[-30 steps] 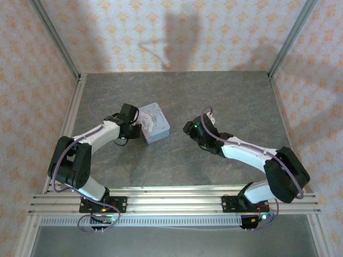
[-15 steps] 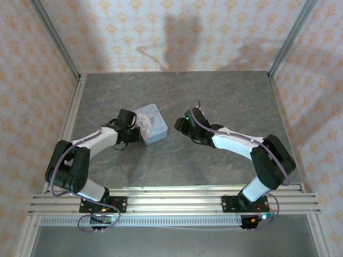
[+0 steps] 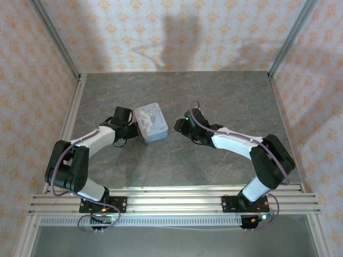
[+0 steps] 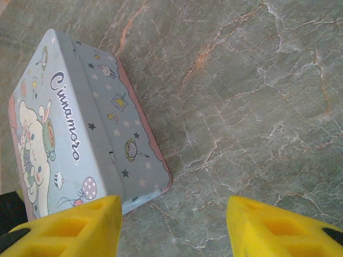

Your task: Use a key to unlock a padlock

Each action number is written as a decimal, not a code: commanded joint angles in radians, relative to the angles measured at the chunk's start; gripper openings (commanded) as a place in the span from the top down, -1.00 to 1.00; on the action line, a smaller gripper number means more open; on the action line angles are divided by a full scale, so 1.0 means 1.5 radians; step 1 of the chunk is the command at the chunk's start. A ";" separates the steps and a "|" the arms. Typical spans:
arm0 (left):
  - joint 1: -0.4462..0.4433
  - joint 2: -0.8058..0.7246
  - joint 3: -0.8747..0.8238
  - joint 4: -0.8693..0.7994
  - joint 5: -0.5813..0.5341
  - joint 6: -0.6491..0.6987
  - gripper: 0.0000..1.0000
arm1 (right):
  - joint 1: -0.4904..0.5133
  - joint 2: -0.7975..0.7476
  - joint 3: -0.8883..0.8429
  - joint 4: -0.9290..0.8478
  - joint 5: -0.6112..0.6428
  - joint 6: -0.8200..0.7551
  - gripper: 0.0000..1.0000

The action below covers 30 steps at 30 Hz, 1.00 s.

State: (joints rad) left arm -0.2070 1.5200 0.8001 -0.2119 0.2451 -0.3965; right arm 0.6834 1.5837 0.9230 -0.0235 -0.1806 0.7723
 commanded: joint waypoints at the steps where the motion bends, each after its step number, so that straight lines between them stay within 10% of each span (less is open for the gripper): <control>1: 0.005 0.011 0.015 0.030 0.017 -0.016 1.00 | -0.005 -0.006 0.008 -0.018 0.008 -0.012 -0.08; 15: 0.045 -0.016 -0.066 0.213 0.102 -0.196 1.00 | -0.010 -0.019 -0.001 -0.018 0.014 -0.005 -0.07; 30: 0.050 -0.046 0.005 0.069 0.007 -0.096 1.00 | -0.015 -0.026 0.003 -0.029 0.012 -0.014 -0.07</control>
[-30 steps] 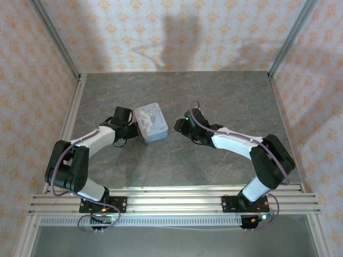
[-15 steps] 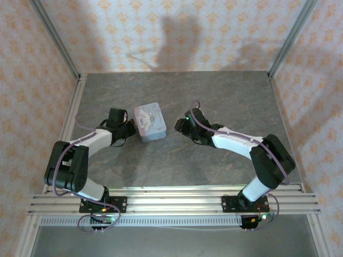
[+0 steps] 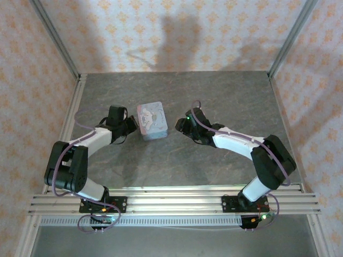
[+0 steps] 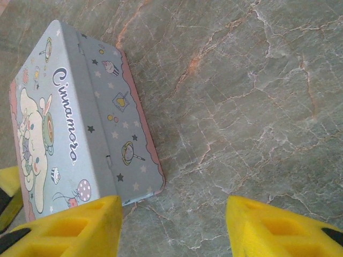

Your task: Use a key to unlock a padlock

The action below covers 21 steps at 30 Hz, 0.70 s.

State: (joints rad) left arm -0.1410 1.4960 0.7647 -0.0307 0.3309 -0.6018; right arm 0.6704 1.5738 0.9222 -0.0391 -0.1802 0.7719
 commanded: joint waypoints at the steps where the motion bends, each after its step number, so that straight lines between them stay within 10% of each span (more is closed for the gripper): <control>1: 0.007 -0.033 0.030 -0.059 -0.059 0.061 1.00 | -0.006 -0.018 0.005 -0.019 0.011 -0.015 -0.07; 13: -0.007 -0.114 0.115 -0.185 -0.037 0.112 1.00 | -0.039 -0.048 0.020 -0.069 0.021 -0.058 -0.07; 21: -0.178 -0.076 0.222 -0.198 -0.068 0.060 1.00 | -0.104 -0.105 0.031 -0.145 0.017 -0.117 -0.08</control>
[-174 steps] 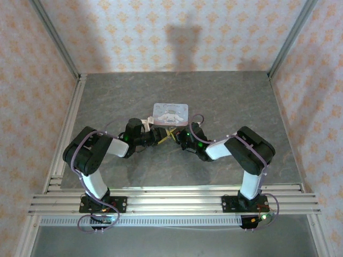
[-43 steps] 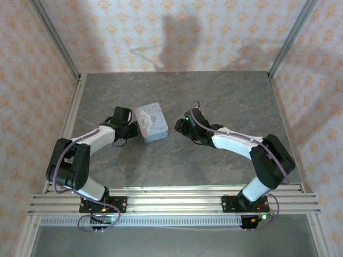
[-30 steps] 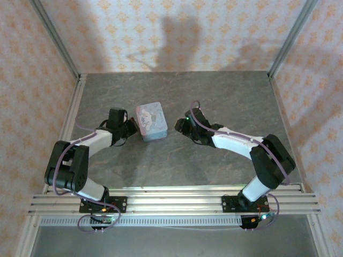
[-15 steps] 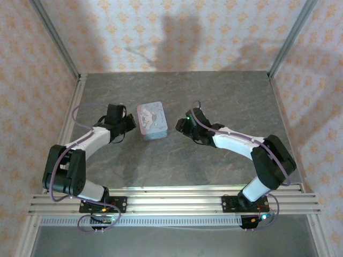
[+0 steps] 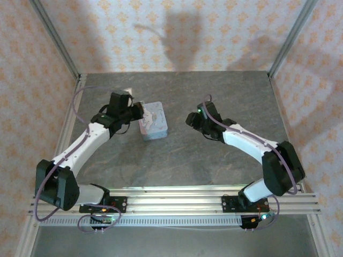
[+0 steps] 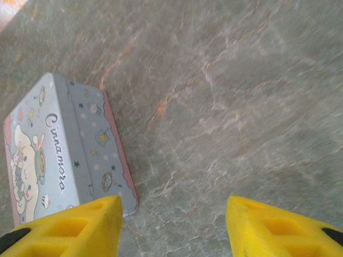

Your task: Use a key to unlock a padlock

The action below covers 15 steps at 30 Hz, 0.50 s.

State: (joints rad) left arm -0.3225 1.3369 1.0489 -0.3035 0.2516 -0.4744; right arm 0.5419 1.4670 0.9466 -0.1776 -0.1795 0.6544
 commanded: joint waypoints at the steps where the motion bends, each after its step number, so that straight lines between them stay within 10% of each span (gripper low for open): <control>1: -0.080 0.051 0.049 -0.011 -0.019 -0.034 1.00 | -0.027 -0.044 0.012 -0.063 0.015 -0.045 -0.08; 15: -0.277 0.477 0.387 0.010 -0.018 -0.115 1.00 | -0.125 -0.247 -0.136 -0.171 0.053 -0.060 -0.11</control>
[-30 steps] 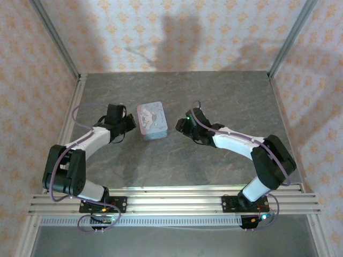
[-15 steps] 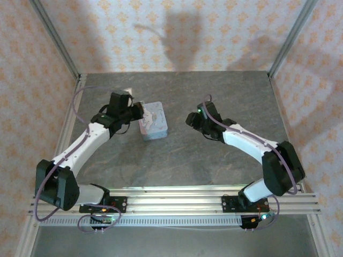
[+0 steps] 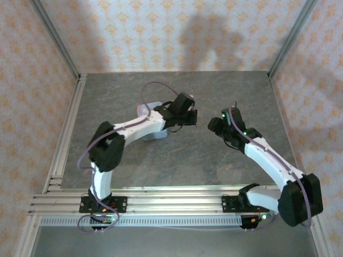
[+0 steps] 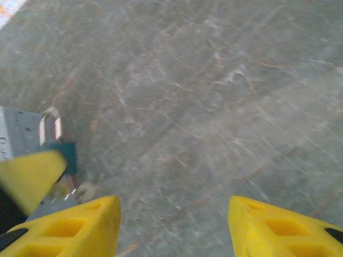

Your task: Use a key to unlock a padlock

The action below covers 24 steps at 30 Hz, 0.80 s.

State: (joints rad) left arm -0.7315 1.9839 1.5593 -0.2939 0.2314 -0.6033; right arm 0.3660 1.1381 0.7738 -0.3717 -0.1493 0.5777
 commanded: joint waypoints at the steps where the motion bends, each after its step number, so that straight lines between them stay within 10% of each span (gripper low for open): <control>1: -0.004 0.063 0.056 0.004 -0.003 -0.032 1.00 | -0.009 -0.036 -0.026 -0.047 0.036 -0.008 -0.11; 11: -0.002 0.134 0.124 -0.053 -0.031 0.011 0.57 | -0.011 -0.057 -0.029 -0.068 0.065 -0.012 -0.12; 24: 0.056 -0.027 0.126 -0.177 -0.154 0.170 0.12 | -0.013 -0.071 0.085 -0.154 0.237 -0.078 -0.38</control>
State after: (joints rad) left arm -0.6842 2.0617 1.7206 -0.4816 0.1055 -0.4496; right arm 0.3561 1.0603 0.8490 -0.5434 0.0620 0.5014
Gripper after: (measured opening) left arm 0.436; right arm 0.676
